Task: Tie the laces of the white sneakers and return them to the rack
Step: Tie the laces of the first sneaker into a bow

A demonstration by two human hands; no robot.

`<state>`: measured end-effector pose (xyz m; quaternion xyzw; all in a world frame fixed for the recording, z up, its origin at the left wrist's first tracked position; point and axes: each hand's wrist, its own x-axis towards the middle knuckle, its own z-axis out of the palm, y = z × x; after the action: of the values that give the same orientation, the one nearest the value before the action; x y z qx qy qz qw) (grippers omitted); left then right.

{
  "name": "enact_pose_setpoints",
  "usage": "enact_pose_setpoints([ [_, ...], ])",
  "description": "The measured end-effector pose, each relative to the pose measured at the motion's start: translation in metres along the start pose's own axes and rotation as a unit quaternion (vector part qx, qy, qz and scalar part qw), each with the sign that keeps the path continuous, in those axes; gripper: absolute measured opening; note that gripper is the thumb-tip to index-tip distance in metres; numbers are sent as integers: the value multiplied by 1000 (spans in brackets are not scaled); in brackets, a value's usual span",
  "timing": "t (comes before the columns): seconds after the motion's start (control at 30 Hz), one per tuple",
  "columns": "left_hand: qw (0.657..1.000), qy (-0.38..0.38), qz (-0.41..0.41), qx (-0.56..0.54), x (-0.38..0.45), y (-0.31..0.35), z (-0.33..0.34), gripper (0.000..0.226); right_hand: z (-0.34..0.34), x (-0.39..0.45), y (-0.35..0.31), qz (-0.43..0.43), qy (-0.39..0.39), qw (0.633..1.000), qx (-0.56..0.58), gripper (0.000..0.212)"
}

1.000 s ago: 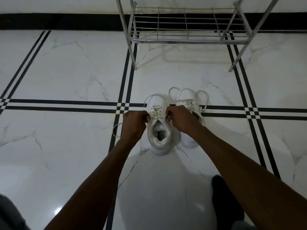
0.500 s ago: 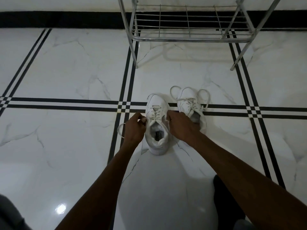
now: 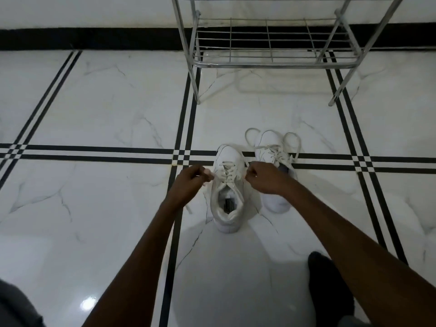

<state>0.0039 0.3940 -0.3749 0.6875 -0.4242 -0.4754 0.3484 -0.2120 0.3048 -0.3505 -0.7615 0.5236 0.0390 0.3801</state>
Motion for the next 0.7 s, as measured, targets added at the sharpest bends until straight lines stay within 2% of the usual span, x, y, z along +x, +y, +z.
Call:
enact_pose_setpoints([
  [0.03,998,-3,-4,-56,1,6,0,23,-7,1,-2,21,-14,996,83,25],
  [0.07,994,-5,-6,-108,2,15,1,26,-13,1,-6,36,-26,978,205,26],
  [0.13,982,-14,5,-188,4,32,6,35,-19,3,-14,38,-18,906,422,29],
  [0.2,967,-28,14,-254,9,43,11,33,-19,9,-17,15,-7,851,525,28],
  [0.23,965,-32,16,-259,12,46,13,30,-17,10,-18,7,-7,835,550,28],
  [0.3,974,-27,16,-223,16,48,20,25,-9,12,-18,-13,5,843,538,28],
  [0.37,982,-12,19,-185,16,47,26,22,-1,14,-16,-34,27,879,474,24],
  [0.43,988,-4,38,-151,16,42,28,24,5,15,-14,-41,35,899,434,31],
  [0.5,992,-4,60,-112,16,37,28,25,6,14,-16,-41,41,908,415,38],
  [0.57,994,-1,80,-74,17,33,26,25,6,15,-19,-35,57,914,400,34],
  [0.7,990,-19,141,2,16,33,25,28,10,17,-24,37,77,895,437,24],
])
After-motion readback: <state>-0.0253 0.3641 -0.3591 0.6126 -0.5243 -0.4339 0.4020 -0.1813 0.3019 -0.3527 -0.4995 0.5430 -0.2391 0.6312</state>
